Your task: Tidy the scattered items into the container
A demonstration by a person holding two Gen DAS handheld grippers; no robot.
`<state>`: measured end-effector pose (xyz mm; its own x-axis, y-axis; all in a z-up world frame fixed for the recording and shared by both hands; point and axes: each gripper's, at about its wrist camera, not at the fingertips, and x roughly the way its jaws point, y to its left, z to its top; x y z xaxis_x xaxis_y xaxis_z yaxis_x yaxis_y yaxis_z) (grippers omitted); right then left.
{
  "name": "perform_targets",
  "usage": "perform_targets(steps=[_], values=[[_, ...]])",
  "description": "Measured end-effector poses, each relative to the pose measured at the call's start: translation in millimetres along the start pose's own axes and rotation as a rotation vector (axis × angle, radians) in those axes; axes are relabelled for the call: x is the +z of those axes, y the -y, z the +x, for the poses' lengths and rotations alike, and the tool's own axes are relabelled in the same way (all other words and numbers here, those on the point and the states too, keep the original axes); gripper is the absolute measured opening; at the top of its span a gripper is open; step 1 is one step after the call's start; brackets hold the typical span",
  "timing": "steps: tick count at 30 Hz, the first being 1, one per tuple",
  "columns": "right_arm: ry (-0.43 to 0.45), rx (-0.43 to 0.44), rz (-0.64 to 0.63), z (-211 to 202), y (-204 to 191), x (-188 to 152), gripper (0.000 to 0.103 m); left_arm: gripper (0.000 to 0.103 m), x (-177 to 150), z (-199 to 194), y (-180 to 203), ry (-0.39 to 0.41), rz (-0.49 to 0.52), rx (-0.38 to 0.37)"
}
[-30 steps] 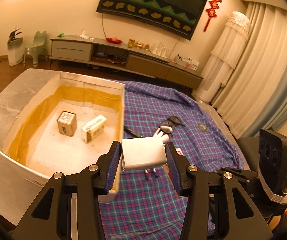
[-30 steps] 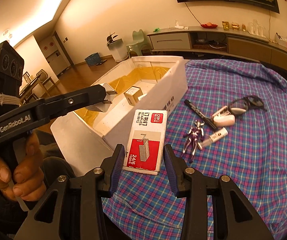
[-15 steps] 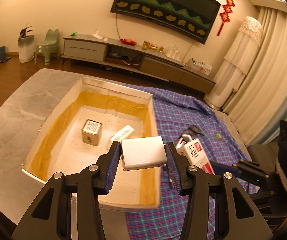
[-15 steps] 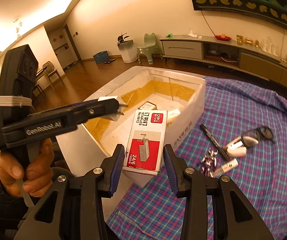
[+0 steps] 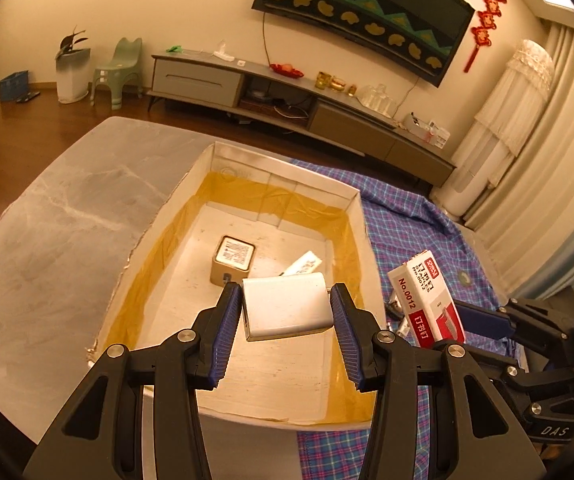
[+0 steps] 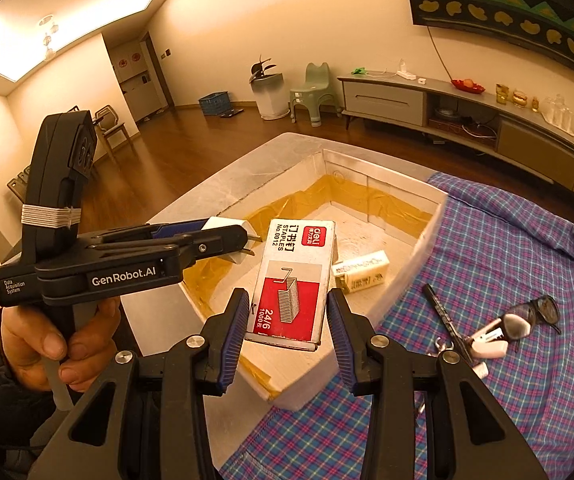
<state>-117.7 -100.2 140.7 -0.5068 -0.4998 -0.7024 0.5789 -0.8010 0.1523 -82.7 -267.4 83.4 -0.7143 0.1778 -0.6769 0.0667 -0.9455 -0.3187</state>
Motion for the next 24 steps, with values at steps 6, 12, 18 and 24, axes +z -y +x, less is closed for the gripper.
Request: perform_targets(steps=[6, 12, 18, 24], values=[[-0.034, 0.007, -0.007, 19, -1, 16, 0.042, 0.048, 8, 6, -5, -0.030, 0.003, 0.017], [-0.073, 0.011, 0.001, 37, 2, 29, 0.042, 0.048, 14, 18, -6, -0.078, 0.022, 0.034], [-0.121, 0.013, 0.008, 60, 8, 41, 0.042, 0.048, 20, 36, -11, -0.142, 0.025, 0.055], [-0.175, 0.007, 0.024, 87, 17, 53, 0.042, 0.048, 24, 53, -20, -0.201, 0.018, 0.084]])
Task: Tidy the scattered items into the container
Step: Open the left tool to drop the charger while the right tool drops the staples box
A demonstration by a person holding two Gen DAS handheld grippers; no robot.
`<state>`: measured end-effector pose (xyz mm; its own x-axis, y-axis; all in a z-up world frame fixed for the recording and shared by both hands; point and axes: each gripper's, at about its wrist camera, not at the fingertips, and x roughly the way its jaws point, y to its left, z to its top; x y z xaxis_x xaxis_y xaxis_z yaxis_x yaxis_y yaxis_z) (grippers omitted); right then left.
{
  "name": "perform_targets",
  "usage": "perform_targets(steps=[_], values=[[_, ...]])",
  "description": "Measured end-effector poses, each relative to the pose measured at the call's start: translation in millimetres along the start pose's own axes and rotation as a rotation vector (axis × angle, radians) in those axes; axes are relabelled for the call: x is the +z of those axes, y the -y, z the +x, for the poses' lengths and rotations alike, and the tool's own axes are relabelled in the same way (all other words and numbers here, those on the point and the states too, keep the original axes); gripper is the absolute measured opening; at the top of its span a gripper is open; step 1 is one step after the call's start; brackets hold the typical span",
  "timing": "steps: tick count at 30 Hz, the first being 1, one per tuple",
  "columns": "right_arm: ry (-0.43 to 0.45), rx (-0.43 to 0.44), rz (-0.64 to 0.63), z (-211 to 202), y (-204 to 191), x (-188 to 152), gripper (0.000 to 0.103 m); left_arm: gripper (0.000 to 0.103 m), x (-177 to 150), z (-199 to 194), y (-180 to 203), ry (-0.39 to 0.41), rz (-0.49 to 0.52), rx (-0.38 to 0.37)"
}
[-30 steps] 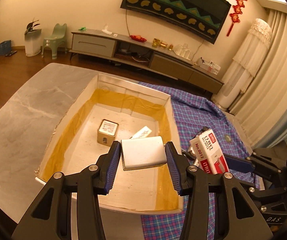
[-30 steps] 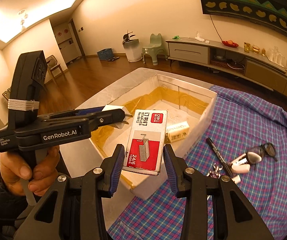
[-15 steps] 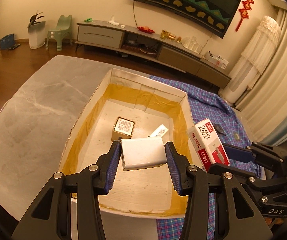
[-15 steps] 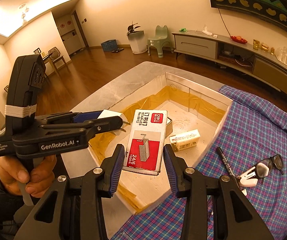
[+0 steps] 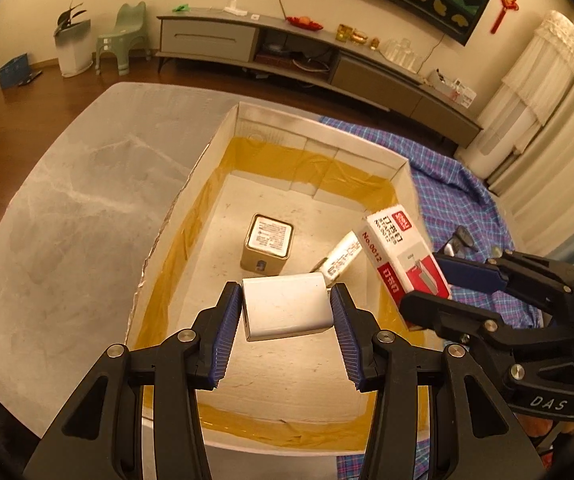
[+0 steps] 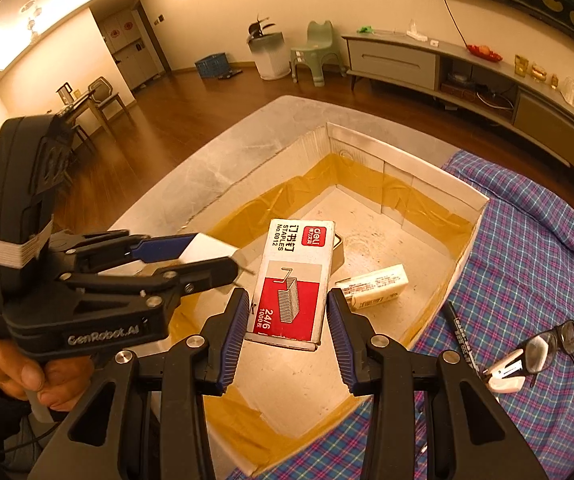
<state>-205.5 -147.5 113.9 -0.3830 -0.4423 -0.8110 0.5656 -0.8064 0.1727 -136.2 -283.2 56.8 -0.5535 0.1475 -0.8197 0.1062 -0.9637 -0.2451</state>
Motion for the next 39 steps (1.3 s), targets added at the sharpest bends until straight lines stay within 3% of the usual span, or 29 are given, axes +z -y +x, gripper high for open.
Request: perform_targets(steps=[12, 25, 32, 39], values=[[-0.178, -0.007, 0.025, 65, 16, 24, 0.042, 0.048, 2, 35, -5, -0.110, 0.083, 0.072], [-0.382, 0.001, -0.025, 127, 12, 23, 0.042, 0.048, -2, 68, -5, -0.222, 0.205, 0.127], [-0.430, -0.022, -0.039, 145, 10, 23, 0.041, 0.048, -2, 79, -11, -0.247, 0.201, 0.132], [-0.423, -0.034, -0.035, 142, 9, 21, 0.041, 0.050, -3, 81, -13, -0.260, 0.182, 0.120]])
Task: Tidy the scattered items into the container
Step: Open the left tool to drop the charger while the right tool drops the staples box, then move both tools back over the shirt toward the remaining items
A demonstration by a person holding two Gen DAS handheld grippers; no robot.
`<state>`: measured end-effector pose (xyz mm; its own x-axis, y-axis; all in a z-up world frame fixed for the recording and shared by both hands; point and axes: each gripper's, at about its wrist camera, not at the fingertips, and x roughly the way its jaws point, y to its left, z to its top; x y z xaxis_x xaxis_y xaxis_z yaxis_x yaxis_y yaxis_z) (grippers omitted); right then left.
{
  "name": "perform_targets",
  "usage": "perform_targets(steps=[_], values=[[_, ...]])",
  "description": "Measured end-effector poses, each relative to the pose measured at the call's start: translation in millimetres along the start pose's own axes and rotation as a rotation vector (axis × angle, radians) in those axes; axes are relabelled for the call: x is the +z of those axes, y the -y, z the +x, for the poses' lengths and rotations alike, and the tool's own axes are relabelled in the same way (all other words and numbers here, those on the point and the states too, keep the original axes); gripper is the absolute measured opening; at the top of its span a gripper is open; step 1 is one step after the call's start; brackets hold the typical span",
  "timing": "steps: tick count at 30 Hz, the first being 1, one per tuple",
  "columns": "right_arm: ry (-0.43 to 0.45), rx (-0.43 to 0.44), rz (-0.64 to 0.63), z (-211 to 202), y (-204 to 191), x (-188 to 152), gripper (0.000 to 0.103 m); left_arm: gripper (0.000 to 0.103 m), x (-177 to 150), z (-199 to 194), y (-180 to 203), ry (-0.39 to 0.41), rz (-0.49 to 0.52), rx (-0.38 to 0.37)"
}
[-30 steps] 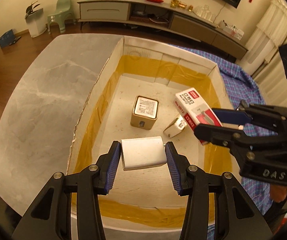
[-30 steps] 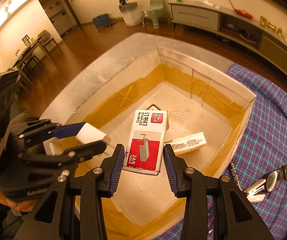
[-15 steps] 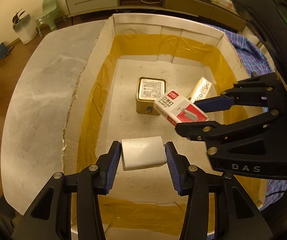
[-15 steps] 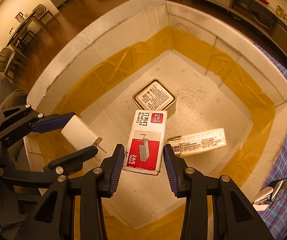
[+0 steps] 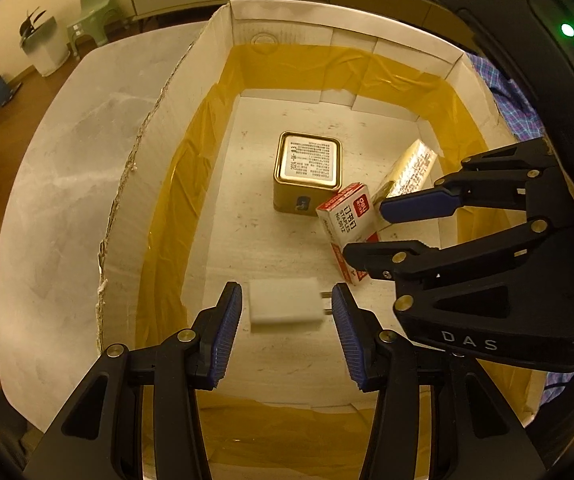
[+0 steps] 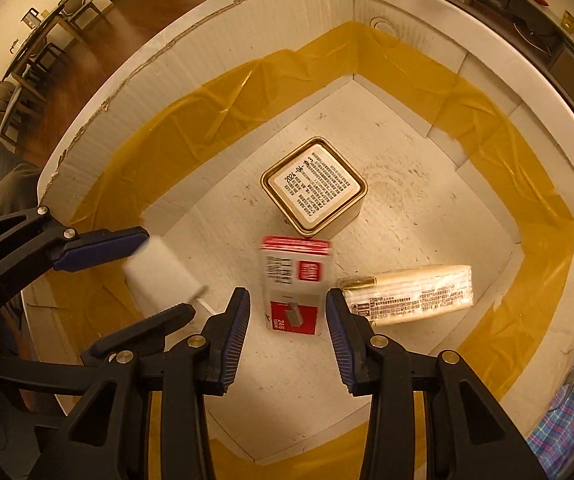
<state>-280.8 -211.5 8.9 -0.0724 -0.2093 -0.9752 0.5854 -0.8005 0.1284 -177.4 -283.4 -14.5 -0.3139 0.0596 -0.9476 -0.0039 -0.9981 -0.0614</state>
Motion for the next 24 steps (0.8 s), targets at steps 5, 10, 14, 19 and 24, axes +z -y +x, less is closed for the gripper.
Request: perform_targets(steps=[5, 10, 14, 19, 24], values=[[0.014, 0.006, 0.002, -8, 1, -8, 0.041, 0.052, -4, -1, 1, -0.005, -0.008, 0.005], [0.028, 0.013, 0.006, -16, 1, -18, 0.042, 0.052, -9, -6, 2, 0.003, -0.014, 0.016], [0.038, 0.023, 0.010, -22, 0, -26, 0.042, 0.052, -12, -15, 2, 0.012, -0.022, 0.024], [0.065, 0.040, 0.009, -33, -4, -34, 0.042, 0.052, -17, -27, 5, 0.025, -0.018, 0.030], [0.107, 0.071, 0.014, -44, -5, -42, 0.042, 0.052, -24, -38, 12, 0.036, -0.010, 0.042]])
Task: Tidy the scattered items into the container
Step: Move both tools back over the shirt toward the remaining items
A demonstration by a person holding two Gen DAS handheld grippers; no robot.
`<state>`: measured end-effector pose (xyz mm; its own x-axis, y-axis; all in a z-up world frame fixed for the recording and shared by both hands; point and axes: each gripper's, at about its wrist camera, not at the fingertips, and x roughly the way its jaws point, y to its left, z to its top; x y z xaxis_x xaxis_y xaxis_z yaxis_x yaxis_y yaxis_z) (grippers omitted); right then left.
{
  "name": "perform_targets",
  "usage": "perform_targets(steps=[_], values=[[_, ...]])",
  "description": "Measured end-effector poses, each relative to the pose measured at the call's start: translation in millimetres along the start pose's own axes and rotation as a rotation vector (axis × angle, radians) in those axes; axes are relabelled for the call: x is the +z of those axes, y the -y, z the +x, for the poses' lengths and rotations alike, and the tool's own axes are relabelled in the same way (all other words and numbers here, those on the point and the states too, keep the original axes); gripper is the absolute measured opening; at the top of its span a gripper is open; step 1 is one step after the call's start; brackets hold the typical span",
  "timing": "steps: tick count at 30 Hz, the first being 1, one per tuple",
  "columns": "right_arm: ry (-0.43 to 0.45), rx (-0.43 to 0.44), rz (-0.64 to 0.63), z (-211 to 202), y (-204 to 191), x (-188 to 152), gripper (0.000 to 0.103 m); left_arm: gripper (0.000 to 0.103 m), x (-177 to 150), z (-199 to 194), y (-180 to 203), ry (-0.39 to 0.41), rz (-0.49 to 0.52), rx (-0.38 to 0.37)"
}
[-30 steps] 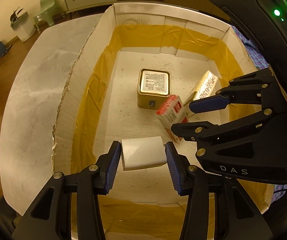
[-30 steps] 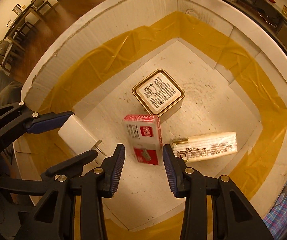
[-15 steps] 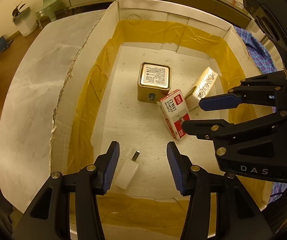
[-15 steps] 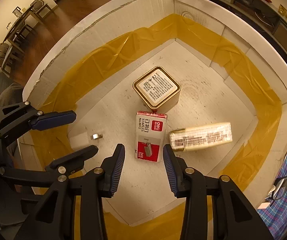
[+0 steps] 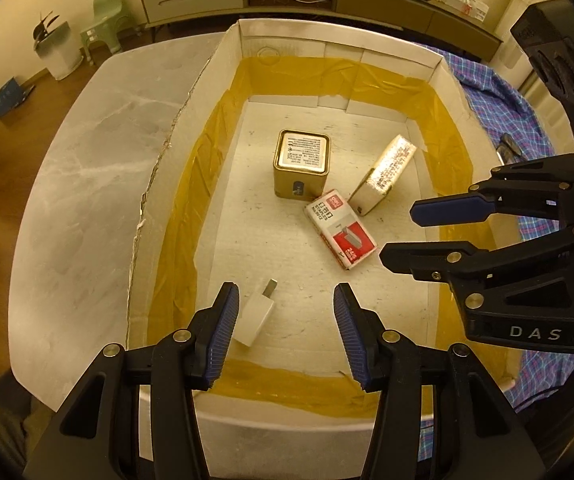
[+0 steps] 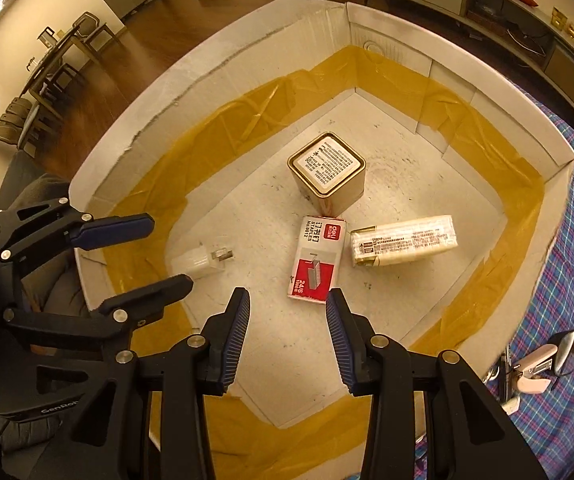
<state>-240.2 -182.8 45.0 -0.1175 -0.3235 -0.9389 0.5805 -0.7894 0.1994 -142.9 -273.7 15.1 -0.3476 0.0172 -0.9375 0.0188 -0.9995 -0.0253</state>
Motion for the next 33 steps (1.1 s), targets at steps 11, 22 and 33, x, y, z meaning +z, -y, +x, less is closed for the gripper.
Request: perform_targets(steps=[11, 22, 33], values=[[0.170, 0.062, 0.009, -52, -4, -30, 0.045, 0.052, -15, -44, 15, 0.125, 0.027, 0.014], [0.406, 0.113, -0.025, -103, -5, -87, 0.047, 0.052, -46, -98, 41, 0.329, 0.052, 0.042], [0.584, 0.120, -0.083, -142, -1, -150, 0.047, 0.052, -75, -135, 83, 0.464, 0.086, 0.021]])
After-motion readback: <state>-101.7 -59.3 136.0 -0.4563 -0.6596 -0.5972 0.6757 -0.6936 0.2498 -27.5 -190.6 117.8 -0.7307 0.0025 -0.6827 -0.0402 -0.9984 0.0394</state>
